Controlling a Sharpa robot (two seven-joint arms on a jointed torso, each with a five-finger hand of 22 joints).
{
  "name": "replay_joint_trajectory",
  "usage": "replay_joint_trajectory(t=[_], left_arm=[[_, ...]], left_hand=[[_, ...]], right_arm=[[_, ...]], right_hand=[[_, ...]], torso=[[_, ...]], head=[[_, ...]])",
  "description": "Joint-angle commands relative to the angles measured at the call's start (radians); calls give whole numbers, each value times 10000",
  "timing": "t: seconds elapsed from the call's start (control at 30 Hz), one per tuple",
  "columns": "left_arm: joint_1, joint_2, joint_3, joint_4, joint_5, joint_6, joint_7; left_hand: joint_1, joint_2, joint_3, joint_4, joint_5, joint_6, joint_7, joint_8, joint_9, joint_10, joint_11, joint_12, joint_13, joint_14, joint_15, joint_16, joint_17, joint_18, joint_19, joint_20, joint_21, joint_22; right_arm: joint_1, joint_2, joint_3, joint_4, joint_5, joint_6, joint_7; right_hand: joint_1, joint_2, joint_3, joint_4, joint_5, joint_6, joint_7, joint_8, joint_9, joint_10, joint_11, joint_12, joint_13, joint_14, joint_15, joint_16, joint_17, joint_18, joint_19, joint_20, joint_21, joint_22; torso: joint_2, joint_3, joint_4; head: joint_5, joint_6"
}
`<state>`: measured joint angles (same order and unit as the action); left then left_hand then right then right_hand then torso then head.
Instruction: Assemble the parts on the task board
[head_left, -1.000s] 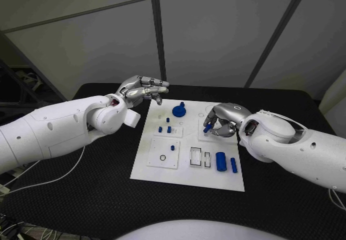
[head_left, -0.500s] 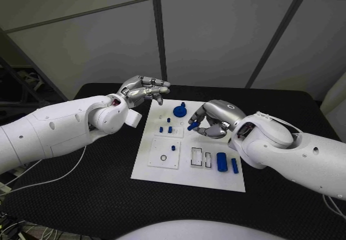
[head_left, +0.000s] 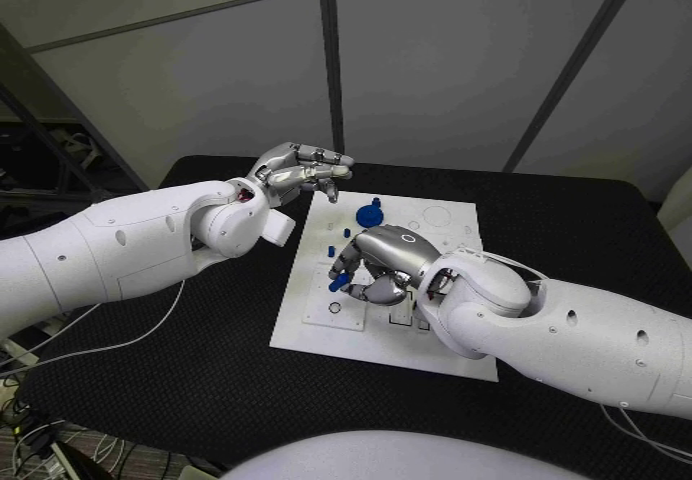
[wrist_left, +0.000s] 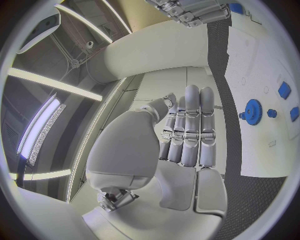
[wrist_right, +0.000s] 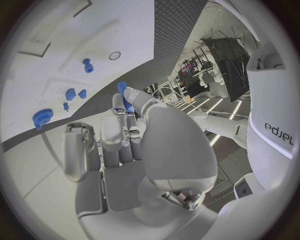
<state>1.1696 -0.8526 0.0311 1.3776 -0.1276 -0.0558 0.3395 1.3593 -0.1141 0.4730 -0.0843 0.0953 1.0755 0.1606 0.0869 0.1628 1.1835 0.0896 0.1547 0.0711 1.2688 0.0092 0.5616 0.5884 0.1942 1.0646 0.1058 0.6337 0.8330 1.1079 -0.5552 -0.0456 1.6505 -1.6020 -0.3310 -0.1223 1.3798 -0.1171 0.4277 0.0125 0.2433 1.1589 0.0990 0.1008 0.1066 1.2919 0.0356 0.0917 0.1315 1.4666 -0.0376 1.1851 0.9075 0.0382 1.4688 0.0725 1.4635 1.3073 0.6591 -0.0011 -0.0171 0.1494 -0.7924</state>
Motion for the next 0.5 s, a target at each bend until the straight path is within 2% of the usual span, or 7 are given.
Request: replay_joint_trajectory(t=[0.03,0.23,0.5], left_arm=[[14,36,9,8,45,77,32],[15,87,9,-15,45,104,14],[15,99,10,-20,45,120,15]], left_hand=[[25,79,-38,-12,-39,-47,-4,-66,-13,-82,24,-53,-10,54,-11,-61,-14,-111,21,49,-42,-16],[34,82,-38,-19,-35,-54,-3,-73,-16,-87,25,-56,-10,54,-12,-66,-14,-110,24,48,-48,-20],[34,82,-38,-19,-35,-54,-3,-73,-16,-87,25,-56,-10,54,-12,-66,-14,-110,24,48,-48,-20]], right_arm=[[-2,181,-69,-183,-355,799,68],[-54,507,-200,-573,-657,1119,74],[-82,727,-239,-918,-865,1495,22]], right_hand=[[-31,67,31,-3,-12,8,70,-9,219,2,48,-62,15,-16,-42,-92,-52,-73,401,-57,-65,1666],[-46,73,30,-3,-60,4,72,-22,229,0,51,-83,17,-24,-39,-102,-70,-73,399,-55,-68,1665],[-48,78,33,-4,-71,3,72,-25,233,0,52,-88,18,-24,-38,-97,-61,-72,397,-54,-70,1664]], torso=[[-1,-1,-29],[-2,8,-30],[1,7,-18]], head=[[61,-41],[100,-53],[110,-93]])
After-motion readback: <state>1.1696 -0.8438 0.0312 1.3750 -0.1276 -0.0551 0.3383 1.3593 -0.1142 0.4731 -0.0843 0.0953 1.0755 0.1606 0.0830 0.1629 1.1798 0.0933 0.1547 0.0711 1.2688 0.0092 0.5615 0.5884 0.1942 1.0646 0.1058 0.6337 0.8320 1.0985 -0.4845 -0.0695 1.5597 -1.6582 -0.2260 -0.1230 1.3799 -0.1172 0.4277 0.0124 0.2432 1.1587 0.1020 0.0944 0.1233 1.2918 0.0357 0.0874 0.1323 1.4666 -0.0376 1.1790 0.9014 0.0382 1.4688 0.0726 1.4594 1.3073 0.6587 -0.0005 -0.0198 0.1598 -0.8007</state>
